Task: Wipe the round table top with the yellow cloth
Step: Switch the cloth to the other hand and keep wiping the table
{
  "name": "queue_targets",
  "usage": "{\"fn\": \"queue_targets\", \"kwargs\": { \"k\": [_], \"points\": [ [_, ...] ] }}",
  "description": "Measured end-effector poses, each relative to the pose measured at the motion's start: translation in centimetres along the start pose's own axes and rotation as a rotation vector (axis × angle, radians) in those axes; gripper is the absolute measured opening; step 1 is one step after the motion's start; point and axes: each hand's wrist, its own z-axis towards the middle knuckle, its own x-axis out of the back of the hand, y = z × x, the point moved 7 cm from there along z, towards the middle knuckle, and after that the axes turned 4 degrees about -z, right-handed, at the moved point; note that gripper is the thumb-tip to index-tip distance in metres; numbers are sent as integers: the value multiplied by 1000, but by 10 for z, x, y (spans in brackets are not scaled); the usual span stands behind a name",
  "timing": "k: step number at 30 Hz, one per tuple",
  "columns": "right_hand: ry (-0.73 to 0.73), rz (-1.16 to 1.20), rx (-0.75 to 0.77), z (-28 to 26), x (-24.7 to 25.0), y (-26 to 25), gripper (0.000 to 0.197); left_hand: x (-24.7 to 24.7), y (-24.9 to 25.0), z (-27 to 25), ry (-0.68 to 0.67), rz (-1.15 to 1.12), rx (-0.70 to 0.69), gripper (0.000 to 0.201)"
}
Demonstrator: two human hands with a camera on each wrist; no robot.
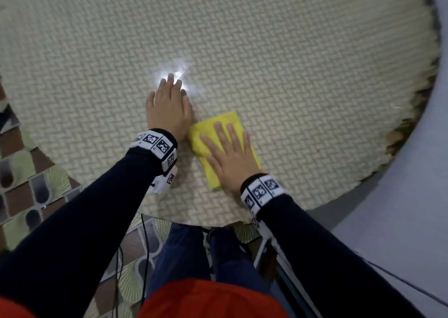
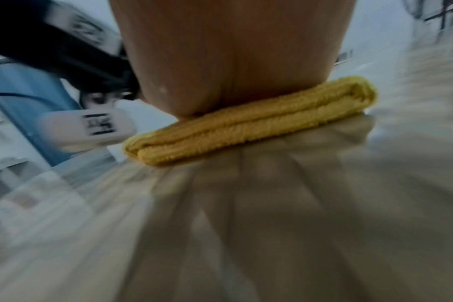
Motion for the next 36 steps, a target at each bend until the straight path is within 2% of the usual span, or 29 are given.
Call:
{"fn": "queue_targets", "kwargs": {
  "k": [3,5,9,11,14,17,21,24,26,27,30,32,34,36],
  "points": [
    [-32,8,60,-63,-19,13,52,-5,15,2,-34,4,-7,47],
    [-49,6,9,-79,-18,44,52,-7,26,1,-49,9,-24,48],
    [-53,73,-353,-58,-1,121,50,-4,38,-1,-66,-26,-62,49],
    [-36,145,-509,-35,9,138,52,-3,38,-3,-66,-26,-82,50],
    [-56,179,-572,-7,14,120,55,-2,31,-10,-68,-18,-86,50],
    [-37,143,-436,-1,9,59,55,2,19,-15,-61,-10,-79,49],
    [-16,61,-197,-37,-18,-36,52,11,-9,-21,-57,-16,-53,49],
    [17,76,-171,-82,-34,-45,51,18,-40,-31,-63,-18,-34,49],
    [9,84,-267,-101,-38,-18,51,26,-65,-39,-48,-13,-17,48],
    [17,89,-363,-107,-37,0,51,31,-77,-44,-40,-20,-6,47],
    [42,233,-766,-104,-29,44,51,41,-108,-54,-26,-32,13,45],
    [37,328,-955,-84,-23,44,53,45,-123,-61,-34,-33,23,46],
    [0,322,-946,-53,-17,24,55,46,-129,-65,-44,-47,31,49],
    [3,286,-795,-24,-14,-15,55,48,-138,-69,-52,-44,31,50]
  ]
}}
